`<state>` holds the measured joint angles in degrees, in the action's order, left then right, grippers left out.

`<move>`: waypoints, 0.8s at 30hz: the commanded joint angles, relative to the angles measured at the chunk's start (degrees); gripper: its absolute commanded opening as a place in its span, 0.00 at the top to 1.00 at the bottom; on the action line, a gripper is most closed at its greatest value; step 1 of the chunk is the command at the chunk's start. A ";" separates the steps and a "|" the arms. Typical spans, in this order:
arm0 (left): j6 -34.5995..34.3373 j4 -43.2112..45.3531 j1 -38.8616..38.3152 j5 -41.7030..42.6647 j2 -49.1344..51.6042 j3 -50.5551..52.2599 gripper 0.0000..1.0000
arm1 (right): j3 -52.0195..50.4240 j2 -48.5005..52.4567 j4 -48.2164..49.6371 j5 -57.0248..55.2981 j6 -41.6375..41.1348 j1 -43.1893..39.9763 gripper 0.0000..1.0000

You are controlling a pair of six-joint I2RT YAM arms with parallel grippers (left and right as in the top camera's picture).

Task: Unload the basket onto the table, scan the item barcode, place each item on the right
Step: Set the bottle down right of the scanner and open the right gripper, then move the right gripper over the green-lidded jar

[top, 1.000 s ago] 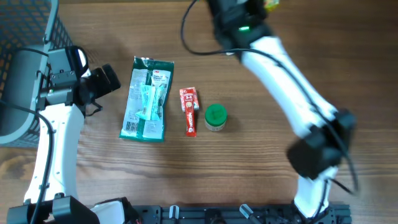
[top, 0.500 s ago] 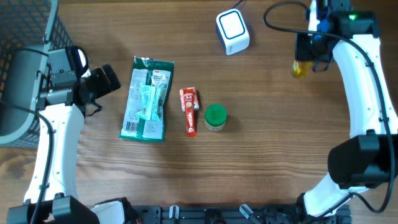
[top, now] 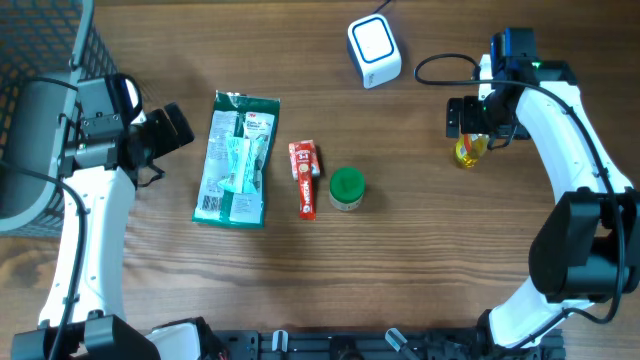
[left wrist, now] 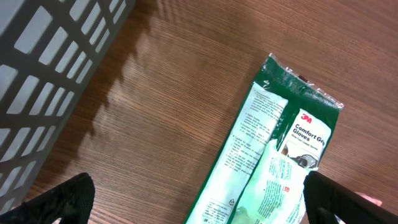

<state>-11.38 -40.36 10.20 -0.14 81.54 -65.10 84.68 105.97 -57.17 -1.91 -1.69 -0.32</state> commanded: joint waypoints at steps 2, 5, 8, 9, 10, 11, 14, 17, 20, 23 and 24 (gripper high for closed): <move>0.70 0.00 0.20 -0.17 -0.04 -0.26 0.00 | 6.75 -0.33 -2.75 0.72 -0.39 0.07 0.00; 0.70 0.00 0.20 -0.17 -0.04 -0.26 0.00 | 18.51 -0.46 -7.91 0.74 -0.15 0.09 0.00; 0.70 0.00 0.20 -0.17 -0.04 -0.26 0.00 | 28.63 -0.61 -14.36 4.39 -0.44 0.74 0.04; 0.70 0.00 0.20 -0.17 -0.04 -0.26 0.00 | 29.90 -0.72 -15.67 6.32 -0.44 0.96 0.06; 0.70 0.00 0.20 -0.17 -0.04 -0.26 0.00 | 30.73 -1.07 -17.09 9.60 -0.46 1.49 0.10; 0.70 0.00 0.20 -0.17 -0.04 -0.26 0.00 | 30.71 -1.36 -18.12 12.13 -0.94 1.92 0.12; 0.70 0.00 0.20 -0.17 -0.04 -0.26 0.00 | 29.55 -1.29 -22.36 17.64 -3.41 4.22 0.17; 0.70 0.00 0.20 -0.17 -0.04 -0.26 0.00 | 25.86 -1.29 -24.00 18.56 -3.43 9.60 0.17; 0.70 0.00 0.20 -0.17 -0.04 -0.26 0.00 | 20.61 -1.29 -21.84 18.32 -4.98 16.68 0.16; 0.70 0.00 0.20 -0.17 -0.04 -0.26 0.00 | 14.88 -1.18 -18.49 15.74 -11.85 23.28 0.12; 0.70 0.00 0.20 -0.17 -0.04 -0.26 0.00 | 12.41 -1.18 -16.72 14.19 -15.54 25.51 0.11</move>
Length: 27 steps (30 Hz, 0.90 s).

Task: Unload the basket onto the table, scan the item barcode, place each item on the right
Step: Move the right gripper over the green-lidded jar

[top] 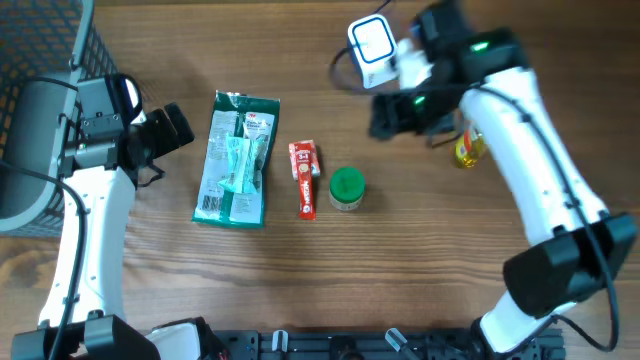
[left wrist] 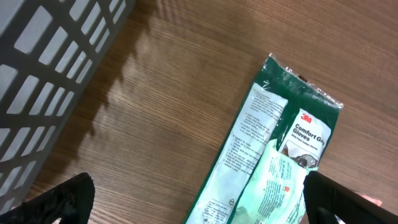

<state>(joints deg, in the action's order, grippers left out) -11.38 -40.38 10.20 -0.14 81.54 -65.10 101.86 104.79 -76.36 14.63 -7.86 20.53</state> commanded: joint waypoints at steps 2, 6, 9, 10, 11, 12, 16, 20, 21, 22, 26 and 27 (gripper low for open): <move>0.70 0.02 0.20 -0.17 -0.04 -0.26 0.00 | -9.03 0.00 5.92 -4.42 -12.94 8.61 0.07; 0.70 0.02 0.20 -0.17 -0.04 -0.26 0.00 | -15.47 0.00 12.79 -8.02 -17.79 13.79 0.00; 0.70 0.02 0.20 -0.17 -0.04 -0.26 0.00 | -17.09 0.00 16.26 -8.00 -17.79 14.43 0.00; 0.70 0.02 0.20 -0.17 -0.04 -0.26 0.00 | -17.09 0.00 16.74 -8.00 -17.79 14.43 0.00; 0.70 0.02 0.20 -0.17 -0.04 -0.26 0.00 | -17.09 0.00 17.25 -8.00 -17.79 14.36 0.00; 0.70 0.02 0.20 -0.17 -0.04 -0.26 0.00 | -17.09 0.00 17.68 -8.00 -17.81 14.38 0.00; 0.70 0.02 0.20 -0.17 -0.04 -0.26 0.00 | -17.09 0.00 18.88 -8.00 -20.59 14.38 0.00; 0.70 0.02 0.20 -0.17 -0.04 -0.26 0.00 | -17.09 0.00 19.08 -8.00 -21.27 14.38 0.00; 0.70 0.02 0.20 -0.17 -0.04 -0.26 0.00 | -17.09 0.00 19.15 -8.02 -21.27 14.38 0.00; 0.70 0.02 0.20 -0.17 -0.04 -0.26 0.00 | -17.09 0.00 19.28 -8.02 -21.27 14.38 0.01; 0.70 0.02 0.20 -0.17 -0.04 -0.26 0.00 | -17.09 0.00 20.02 -8.00 -21.29 14.38 0.00; 0.70 0.00 0.20 -0.17 -0.04 -0.26 0.00 | -17.09 0.00 20.06 -8.02 -21.29 14.38 0.00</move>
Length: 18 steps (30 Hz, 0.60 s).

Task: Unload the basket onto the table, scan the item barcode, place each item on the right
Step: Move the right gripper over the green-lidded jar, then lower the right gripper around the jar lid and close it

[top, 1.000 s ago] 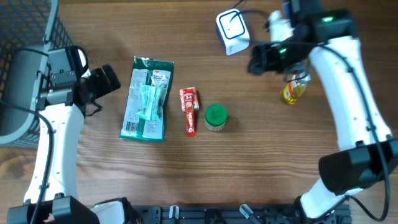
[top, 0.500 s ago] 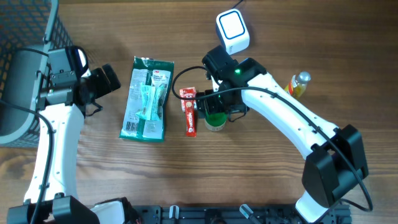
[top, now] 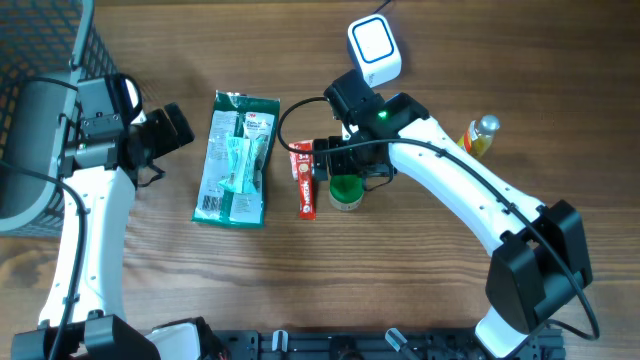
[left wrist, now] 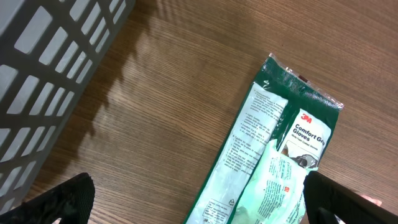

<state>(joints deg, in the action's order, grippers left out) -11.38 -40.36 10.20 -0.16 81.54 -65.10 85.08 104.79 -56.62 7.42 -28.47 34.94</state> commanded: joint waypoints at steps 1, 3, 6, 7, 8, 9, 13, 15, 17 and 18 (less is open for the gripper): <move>0.70 0.00 0.20 -0.15 -0.04 -0.26 0.00 | -0.31 0.00 0.39 -0.79 -0.68 -0.02 0.00; 0.70 -0.02 0.20 -0.15 -0.04 -0.26 0.00 | -0.31 0.00 0.37 -0.76 -0.68 -0.02 0.00; 0.70 -0.02 0.20 -0.15 -0.04 -0.26 0.00 | -0.31 0.00 0.63 -0.72 -0.66 -0.02 0.00; 0.70 0.00 0.20 -0.15 -0.04 -0.26 0.00 | -0.31 0.00 0.94 -0.42 -0.63 -0.02 0.00; 0.70 0.00 0.20 -0.15 -0.04 -0.26 0.00 | -0.31 0.00 1.14 -0.33 -0.61 -0.02 0.00; 0.70 0.00 0.20 -0.15 -0.04 -0.26 0.00 | -0.31 0.00 1.16 -0.33 -0.61 -0.02 0.00; 0.70 0.00 0.20 -0.15 -0.04 -0.26 0.00 | -0.31 0.00 1.07 -0.33 -0.42 -0.02 0.03; 0.70 0.00 0.20 -0.15 -0.04 -0.26 0.00 | -0.31 0.00 1.09 -0.35 -0.42 -0.02 0.07; 0.70 0.00 0.20 -0.15 -0.04 -0.26 0.00 | -0.31 0.00 1.11 -0.35 -0.44 -0.02 0.07; 0.70 0.00 0.20 -0.15 -0.04 -0.26 0.00 | -0.31 0.00 1.11 -0.35 -0.48 -0.02 0.07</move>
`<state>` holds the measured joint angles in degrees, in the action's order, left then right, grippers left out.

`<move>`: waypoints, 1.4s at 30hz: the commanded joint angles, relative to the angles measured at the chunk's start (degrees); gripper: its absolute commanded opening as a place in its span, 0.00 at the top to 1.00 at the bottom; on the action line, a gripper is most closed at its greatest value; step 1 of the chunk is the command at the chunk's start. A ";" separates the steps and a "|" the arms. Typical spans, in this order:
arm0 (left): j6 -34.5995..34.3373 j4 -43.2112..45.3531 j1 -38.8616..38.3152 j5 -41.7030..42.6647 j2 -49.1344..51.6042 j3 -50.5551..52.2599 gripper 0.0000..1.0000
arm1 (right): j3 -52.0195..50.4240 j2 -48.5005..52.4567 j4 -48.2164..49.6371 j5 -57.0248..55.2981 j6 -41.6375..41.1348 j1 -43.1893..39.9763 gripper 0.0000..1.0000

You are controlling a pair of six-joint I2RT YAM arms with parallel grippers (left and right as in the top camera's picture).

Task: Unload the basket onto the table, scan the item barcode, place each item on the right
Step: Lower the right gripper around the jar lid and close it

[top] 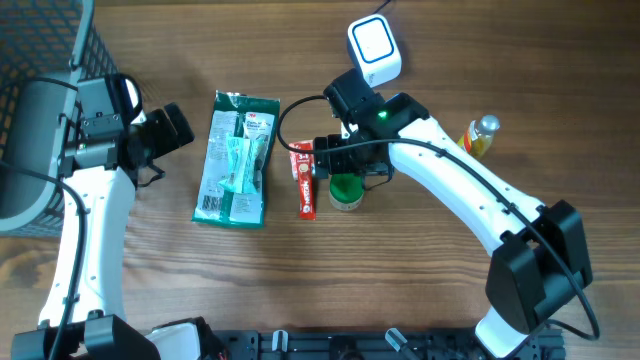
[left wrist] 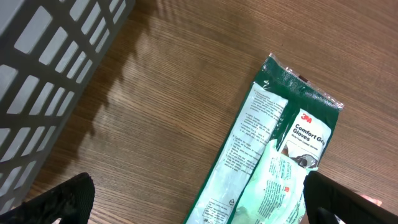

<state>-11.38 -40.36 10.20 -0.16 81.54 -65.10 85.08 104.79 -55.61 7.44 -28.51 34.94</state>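
Note:
A green-lidded jar (top: 348, 191) stands mid-table beside a red tube (top: 304, 180). My right gripper (top: 345, 165) hangs right over the jar's far edge and hides part of the lid; its fingers look spread, with nothing held. The white barcode scanner (top: 374, 41) sits at the back, its cable running to the right arm. A green glove packet (top: 237, 160) (left wrist: 273, 162) lies flat to the left. Just left of the packet, my left gripper (top: 176, 127) (left wrist: 199, 202) is open with only table and the packet's edge between its fingertips (left wrist: 73, 194).
A small yellow bottle (top: 478, 136) lies at the right of the table, away from both grippers. A dark wire basket (top: 45, 60) (left wrist: 43, 68) fills the back left corner, close behind the left arm.
My right gripper has shifted very slightly at the green-lidded jar. The left arm, the packet, the tube and the bottle are where they were.
My right gripper was at the yellow bottle on the right. Then it was away from the bottle, near the scanner, with the bottle left on the table. Then it was over the green-lidded jar, where it is now. The left arm never moved.

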 commanded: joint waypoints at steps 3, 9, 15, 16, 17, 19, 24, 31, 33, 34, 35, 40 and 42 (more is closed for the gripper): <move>0.70 0.00 0.20 -0.15 -0.04 -0.26 0.00 | -0.31 0.00 0.11 -0.37 -0.39 -0.02 0.07; 0.70 0.00 0.20 -0.15 -0.04 -0.26 0.00 | -0.31 0.00 0.04 -0.37 -0.39 -0.02 0.07; 0.70 0.00 0.20 -0.15 -0.04 -0.26 0.00 | -0.31 0.00 -0.02 -0.39 -0.39 -0.02 0.07; 0.70 0.00 0.20 -0.15 -0.04 -0.26 0.00 | -0.31 0.00 -0.22 -0.37 -0.42 -0.02 0.07; 0.70 0.00 0.20 -0.15 -0.04 -0.26 0.00 | -0.31 0.00 -0.55 -0.39 -0.42 -0.02 0.07; 0.70 0.00 0.20 -0.15 -0.04 -0.26 0.00 | -0.31 0.00 -1.07 -0.37 -0.44 -0.02 0.05; 0.70 0.00 0.20 -0.15 -0.04 -0.26 0.00 | -0.31 0.00 -2.03 -0.61 -1.53 -0.02 0.02; 0.70 0.00 0.20 -0.15 -0.04 -0.26 0.00 | -0.31 0.00 -3.39 -4.04 -6.64 0.04 0.00; 0.70 0.00 0.20 -0.15 -0.04 -0.26 0.00 | -0.31 0.00 -3.41 -4.04 -6.67 0.42 0.00; 0.70 0.00 0.20 -0.15 -0.04 -0.26 0.00 | -0.31 0.00 -3.41 -4.28 -6.95 0.76 0.00; 0.70 0.00 0.20 -0.15 -0.04 -0.26 0.00 | -0.31 0.00 -3.61 -5.07 -7.82 1.11 0.00; 0.70 0.00 0.20 -0.15 -0.04 -0.26 0.00 | -0.31 0.02 -4.26 -9.86 -10.71 4.46 0.00; 0.70 0.00 0.20 -0.15 -0.04 -0.26 0.00 | -0.31 0.13 -4.94 -12.00 -12.35 5.62 0.00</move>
<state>-11.38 -40.36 10.20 -0.14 81.54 -65.10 85.08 104.79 -59.83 0.14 -37.36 38.94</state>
